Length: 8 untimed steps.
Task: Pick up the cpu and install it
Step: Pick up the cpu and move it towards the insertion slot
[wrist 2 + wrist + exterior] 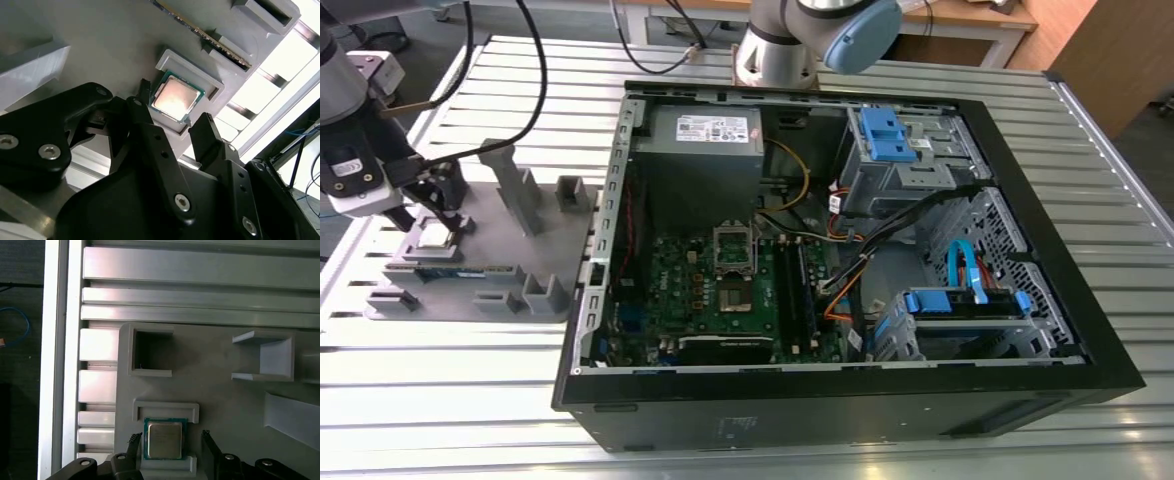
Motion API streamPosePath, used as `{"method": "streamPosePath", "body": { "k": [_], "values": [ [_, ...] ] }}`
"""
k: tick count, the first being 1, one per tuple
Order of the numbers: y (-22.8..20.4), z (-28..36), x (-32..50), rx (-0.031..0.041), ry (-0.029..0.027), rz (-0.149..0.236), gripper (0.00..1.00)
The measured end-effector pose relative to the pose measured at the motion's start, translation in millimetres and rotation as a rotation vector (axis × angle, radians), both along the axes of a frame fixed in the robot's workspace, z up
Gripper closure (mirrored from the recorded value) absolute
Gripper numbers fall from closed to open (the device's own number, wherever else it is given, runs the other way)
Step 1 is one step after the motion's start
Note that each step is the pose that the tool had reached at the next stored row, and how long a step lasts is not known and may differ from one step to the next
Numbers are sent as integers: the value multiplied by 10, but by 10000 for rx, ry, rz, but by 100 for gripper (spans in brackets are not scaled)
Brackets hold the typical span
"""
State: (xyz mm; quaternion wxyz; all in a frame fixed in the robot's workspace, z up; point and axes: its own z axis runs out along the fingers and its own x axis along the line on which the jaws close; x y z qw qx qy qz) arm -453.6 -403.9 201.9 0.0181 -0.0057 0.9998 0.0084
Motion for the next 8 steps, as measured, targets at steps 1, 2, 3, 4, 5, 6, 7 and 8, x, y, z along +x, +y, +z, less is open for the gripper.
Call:
{"method": "streamPosePath", "body": {
  "k": [1, 2, 3, 4, 5, 6, 7, 8],
  "values": [
    [0, -17, 0, 0, -1, 0, 41],
    [0, -33, 0, 0, 0, 0, 41],
    [0, -48, 0, 0, -1, -1, 41],
    [0, -59, 0, 0, -1, 0, 41],
    [0, -68, 0, 0, -1, 0, 41],
    [0, -73, 0, -1, 0, 0, 41],
    [0, -75, -1, -2, 2, 0, 41],
    [0, -83, 0, 0, -1, 0, 41]
  ]
}}
